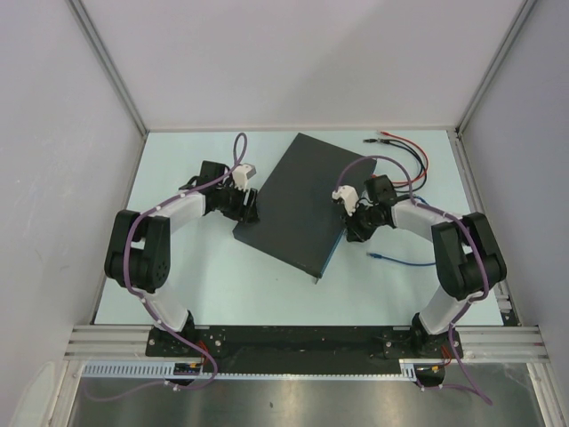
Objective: Pull the plug from the switch port
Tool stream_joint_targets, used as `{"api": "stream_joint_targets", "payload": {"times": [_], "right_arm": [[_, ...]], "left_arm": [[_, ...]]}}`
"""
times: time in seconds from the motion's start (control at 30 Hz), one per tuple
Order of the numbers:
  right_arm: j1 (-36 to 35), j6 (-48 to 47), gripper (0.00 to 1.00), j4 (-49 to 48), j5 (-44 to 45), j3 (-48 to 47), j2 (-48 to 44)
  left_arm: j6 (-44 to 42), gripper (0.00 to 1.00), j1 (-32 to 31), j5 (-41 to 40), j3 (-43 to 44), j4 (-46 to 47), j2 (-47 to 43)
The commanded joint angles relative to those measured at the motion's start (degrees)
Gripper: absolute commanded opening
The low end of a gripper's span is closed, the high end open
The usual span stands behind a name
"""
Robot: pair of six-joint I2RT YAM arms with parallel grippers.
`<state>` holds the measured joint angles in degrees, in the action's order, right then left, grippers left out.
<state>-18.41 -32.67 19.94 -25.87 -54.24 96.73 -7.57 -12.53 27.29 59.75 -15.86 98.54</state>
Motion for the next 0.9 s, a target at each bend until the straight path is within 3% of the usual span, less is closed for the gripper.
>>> {"api": "stream_joint_targets", "payload": {"times": [0.0, 0.13, 0.3, 0.6, 0.77, 0.87], "right_arm": [[4.79, -5.21, 0.00, 8.70, 0.99, 1.84, -4.88], [6.37, -6.71, 0.00, 12.39, 1.26, 4.58, -8.56], [9.97, -1.54, 0.00, 13.72, 0.91, 5.55, -14.01], [29.38, 14.01, 0.00, 8.37, 3.36, 5.02, -11.14], [40.98, 16.76, 0.00, 5.20, 6.26, 4.41, -7.61], [43.72, 17.99, 0.00, 4.14, 6.79, 3.09, -6.03]], "left_arm": [[-0.69, 0.68, -1.44, 1.98, 0.46, 2.15, -2.30], [-0.60, 0.68, -2.14, 2.15, 0.55, 2.50, -1.43], [0.19, 0.68, -2.84, 2.68, 2.03, 2.50, 0.24], [1.60, 0.68, -5.39, 3.38, 5.11, 2.24, 2.36], [2.30, 0.68, -5.83, 3.82, 6.26, 2.41, 3.06], [2.56, 0.68, -5.92, 3.74, 7.05, 2.50, 3.50]]}}
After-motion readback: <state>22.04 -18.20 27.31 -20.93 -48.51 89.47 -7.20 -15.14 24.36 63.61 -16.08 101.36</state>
